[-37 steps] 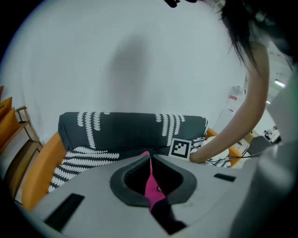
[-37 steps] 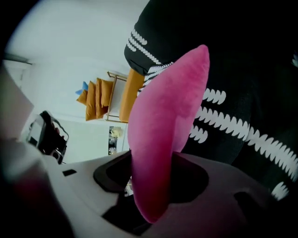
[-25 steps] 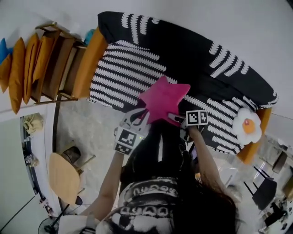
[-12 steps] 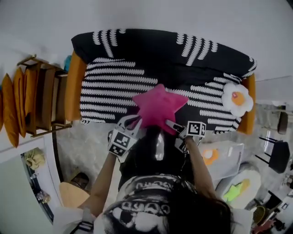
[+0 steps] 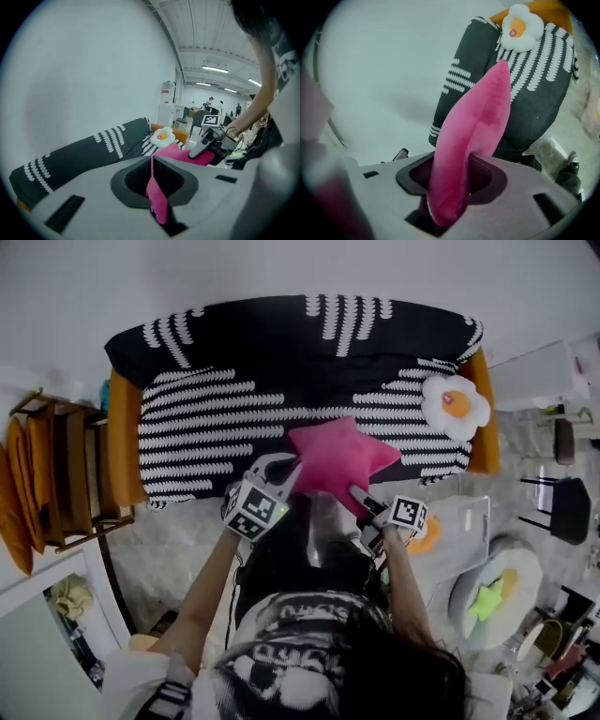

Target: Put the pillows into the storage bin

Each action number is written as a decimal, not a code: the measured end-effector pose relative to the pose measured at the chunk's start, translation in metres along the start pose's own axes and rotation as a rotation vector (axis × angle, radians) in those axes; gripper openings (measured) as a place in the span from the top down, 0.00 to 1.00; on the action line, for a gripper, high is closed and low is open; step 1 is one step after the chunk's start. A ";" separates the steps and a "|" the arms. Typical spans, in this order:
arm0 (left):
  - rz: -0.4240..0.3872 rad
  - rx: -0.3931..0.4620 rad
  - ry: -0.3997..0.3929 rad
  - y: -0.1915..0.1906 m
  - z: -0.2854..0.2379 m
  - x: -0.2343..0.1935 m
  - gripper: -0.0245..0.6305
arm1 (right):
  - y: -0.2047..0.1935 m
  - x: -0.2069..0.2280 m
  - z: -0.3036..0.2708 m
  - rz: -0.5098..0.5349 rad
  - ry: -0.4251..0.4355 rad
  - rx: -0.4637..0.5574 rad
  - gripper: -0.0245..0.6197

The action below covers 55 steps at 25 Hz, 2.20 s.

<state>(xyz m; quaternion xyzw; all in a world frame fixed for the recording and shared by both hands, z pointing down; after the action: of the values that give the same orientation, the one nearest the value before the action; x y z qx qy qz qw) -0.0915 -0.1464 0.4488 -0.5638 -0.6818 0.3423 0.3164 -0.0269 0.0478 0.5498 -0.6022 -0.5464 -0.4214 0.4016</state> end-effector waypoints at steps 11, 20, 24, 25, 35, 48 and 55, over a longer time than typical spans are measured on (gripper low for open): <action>-0.048 0.050 -0.144 0.049 -0.019 0.161 0.94 | -0.021 0.043 0.159 -0.097 0.055 0.303 0.67; -0.139 0.073 -0.275 0.074 -0.032 0.330 0.94 | -0.061 0.111 0.345 -0.143 0.039 0.532 0.67; -0.200 0.065 -0.345 0.081 -0.040 0.396 0.94 | -0.070 0.142 0.434 -0.159 -0.006 0.666 0.67; -0.216 0.067 -0.362 0.085 -0.041 0.411 0.94 | -0.071 0.150 0.457 -0.161 -0.020 0.701 0.67; -0.379 0.081 -0.485 0.118 -0.055 0.507 0.94 | -0.066 0.229 0.634 -0.121 -0.074 1.212 0.48; -0.448 0.062 -0.550 0.130 -0.055 0.541 0.94 | -0.082 0.216 0.639 0.018 -0.159 1.137 0.54; -0.441 0.067 -0.555 0.139 -0.074 0.535 0.94 | -0.049 0.189 0.617 0.081 -0.122 1.091 0.55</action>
<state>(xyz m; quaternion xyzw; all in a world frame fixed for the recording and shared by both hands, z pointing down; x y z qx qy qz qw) -0.0423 0.4071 0.4009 -0.2779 -0.8354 0.4283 0.2036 -0.0243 0.6950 0.5307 -0.3503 -0.6844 -0.0254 0.6389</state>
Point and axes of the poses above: the fingertips, and each gripper's own axes: z backward along the fingers, x to its right, y out of its top, the point moved 4 cm from there along z, backward along the fingers, and after that the axes turned 9 degrees about y, right-handed, at the moved point
